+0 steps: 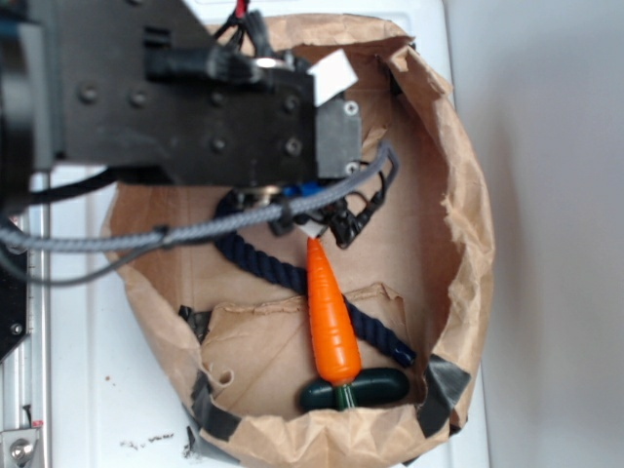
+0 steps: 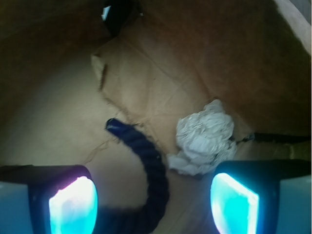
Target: Grab the white paper.
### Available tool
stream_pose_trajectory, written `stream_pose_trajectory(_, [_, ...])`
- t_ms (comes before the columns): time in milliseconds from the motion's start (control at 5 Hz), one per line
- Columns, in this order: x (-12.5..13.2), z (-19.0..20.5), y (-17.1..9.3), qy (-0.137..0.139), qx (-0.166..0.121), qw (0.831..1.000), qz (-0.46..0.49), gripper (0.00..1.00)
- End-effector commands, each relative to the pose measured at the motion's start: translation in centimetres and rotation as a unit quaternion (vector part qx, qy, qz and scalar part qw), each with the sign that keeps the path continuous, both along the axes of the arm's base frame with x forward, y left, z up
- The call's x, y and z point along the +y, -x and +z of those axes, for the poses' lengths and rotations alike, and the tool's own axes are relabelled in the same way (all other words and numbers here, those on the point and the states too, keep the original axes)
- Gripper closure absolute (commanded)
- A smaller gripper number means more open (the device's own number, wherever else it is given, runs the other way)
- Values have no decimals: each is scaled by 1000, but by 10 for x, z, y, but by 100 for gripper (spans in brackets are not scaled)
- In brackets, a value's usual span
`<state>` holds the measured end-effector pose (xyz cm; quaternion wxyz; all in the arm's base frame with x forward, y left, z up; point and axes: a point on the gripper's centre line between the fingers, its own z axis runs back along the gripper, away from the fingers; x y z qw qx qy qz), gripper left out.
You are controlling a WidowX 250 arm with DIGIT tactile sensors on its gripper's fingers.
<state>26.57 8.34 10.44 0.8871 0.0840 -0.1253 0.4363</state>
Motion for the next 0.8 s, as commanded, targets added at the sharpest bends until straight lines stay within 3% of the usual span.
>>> stream_pose_trajectory(0, [9,17,18,2,21,1000,18,0])
stream_pose_trajectory(200, [9,17,18,2,21,1000,18,0])
stream_pose_trajectory(400, [-5,36,56,81,-31,996,38,0])
stream_pose_trajectory(600, [-7,29,57,84,-59,985,141,0])
